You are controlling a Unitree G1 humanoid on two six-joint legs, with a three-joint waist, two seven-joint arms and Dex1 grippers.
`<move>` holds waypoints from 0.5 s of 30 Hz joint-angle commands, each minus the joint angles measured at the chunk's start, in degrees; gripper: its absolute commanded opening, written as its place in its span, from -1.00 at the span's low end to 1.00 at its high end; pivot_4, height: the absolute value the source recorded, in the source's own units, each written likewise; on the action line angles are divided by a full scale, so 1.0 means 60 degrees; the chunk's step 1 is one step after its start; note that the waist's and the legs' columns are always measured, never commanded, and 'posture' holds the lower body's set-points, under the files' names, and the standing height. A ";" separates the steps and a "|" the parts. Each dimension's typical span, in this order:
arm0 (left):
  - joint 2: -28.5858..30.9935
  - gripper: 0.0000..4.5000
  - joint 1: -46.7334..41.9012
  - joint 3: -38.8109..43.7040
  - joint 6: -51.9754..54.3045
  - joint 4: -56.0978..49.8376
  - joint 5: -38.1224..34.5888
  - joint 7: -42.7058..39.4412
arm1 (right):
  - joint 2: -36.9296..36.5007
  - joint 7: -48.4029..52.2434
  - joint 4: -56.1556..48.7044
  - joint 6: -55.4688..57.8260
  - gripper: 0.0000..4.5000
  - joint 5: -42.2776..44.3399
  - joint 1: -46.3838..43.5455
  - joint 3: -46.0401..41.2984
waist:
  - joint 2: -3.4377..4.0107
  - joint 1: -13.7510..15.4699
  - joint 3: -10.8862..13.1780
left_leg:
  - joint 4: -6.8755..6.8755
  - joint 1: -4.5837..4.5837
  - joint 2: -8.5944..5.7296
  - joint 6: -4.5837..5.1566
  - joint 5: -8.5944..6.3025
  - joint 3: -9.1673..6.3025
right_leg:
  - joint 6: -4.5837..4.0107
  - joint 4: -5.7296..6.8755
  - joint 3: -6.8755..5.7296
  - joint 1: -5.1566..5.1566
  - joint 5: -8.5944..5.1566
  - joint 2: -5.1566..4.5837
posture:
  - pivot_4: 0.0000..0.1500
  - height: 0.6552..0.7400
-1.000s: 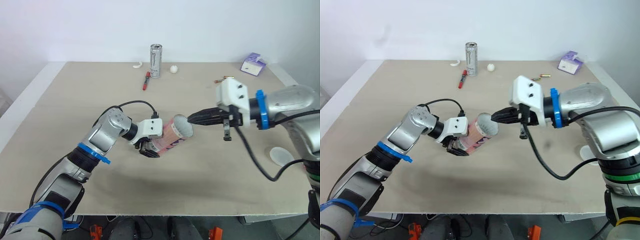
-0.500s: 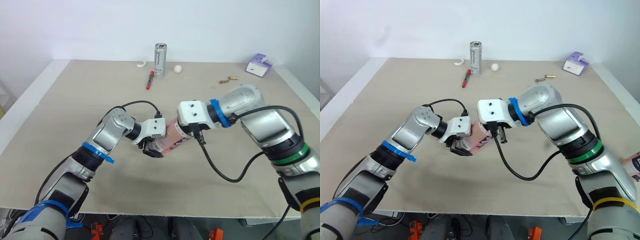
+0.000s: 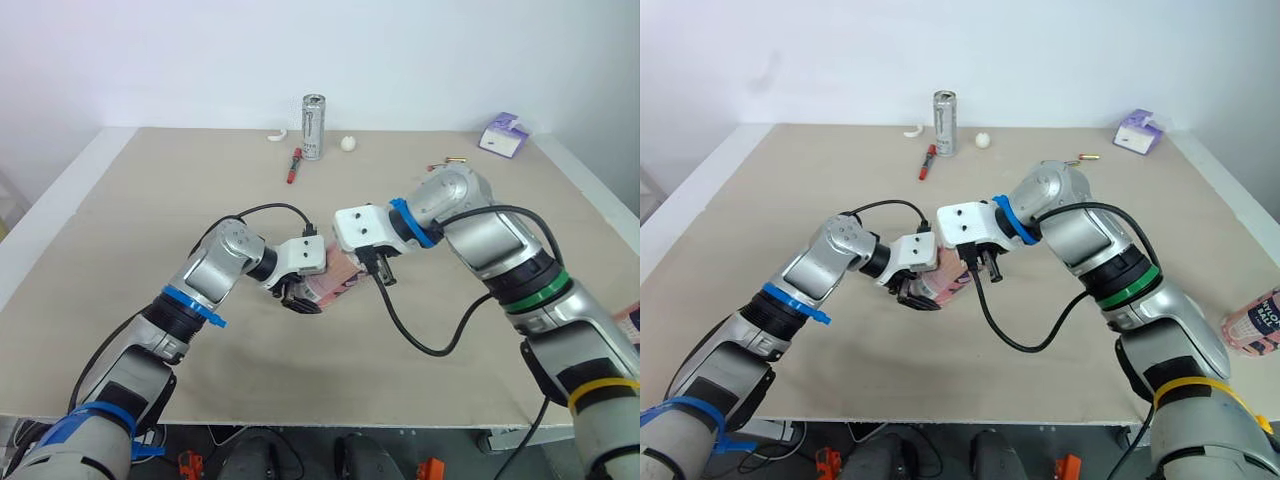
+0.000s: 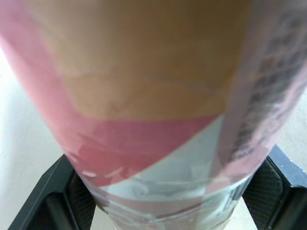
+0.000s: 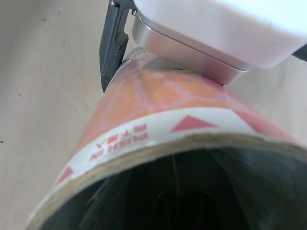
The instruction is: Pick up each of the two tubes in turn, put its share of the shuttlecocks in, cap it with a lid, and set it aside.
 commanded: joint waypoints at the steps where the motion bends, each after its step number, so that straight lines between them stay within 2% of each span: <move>1: -0.0335 0.65 0.0099 -0.0364 -0.0132 -0.0438 -0.0122 -0.0111 | 0.0462 0.0252 0.0276 -0.0097 -0.97 -0.0082 0.0257 0.0419 | 0.0001 0.0000 -0.0003 | 0.0000 0.0003 0.0004 0.0000 0.0000 0.0000 | -0.0006 0.0002 -0.0001 0.0001 0.0000 0.0004 | 1.00 1.00; 6: -0.0331 0.65 0.0109 -0.0364 -0.0140 -0.0410 -0.0112 -0.0099 | 0.0513 0.0511 0.0123 0.0315 -0.97 0.0217 0.0190 -0.0116 | 0.0003 0.0000 -0.0006 | -0.0001 0.0010 0.0009 -0.0001 0.0000 0.0000 | -0.0014 0.0006 -0.0006 0.0004 -0.0002 0.0005 | 1.00 1.00; 10: -0.0310 0.65 0.0114 -0.0361 -0.0174 -0.0344 -0.0100 -0.0106 | 0.0079 0.0807 -0.0492 0.1168 -0.97 0.0779 -0.0079 -0.0982 | 0.0004 0.0019 -0.0005 | -0.0001 -0.0001 0.0007 -0.0002 -0.0001 0.0001 | -0.0017 0.0006 -0.0009 -0.0004 -0.0004 -0.0005 | 1.00 1.00; 15: -0.0270 0.65 0.0116 -0.0349 -0.0235 -0.0251 -0.0080 -0.0121 | -0.0700 0.0963 -0.1345 0.2243 -0.97 0.1651 -0.0149 -0.1899 | 0.0006 0.0075 -0.0003 | -0.0001 -0.0100 -0.0017 -0.0006 -0.0001 -0.0002 | -0.0013 0.0005 -0.0024 -0.0098 -0.0004 -0.0040 | 1.00 1.00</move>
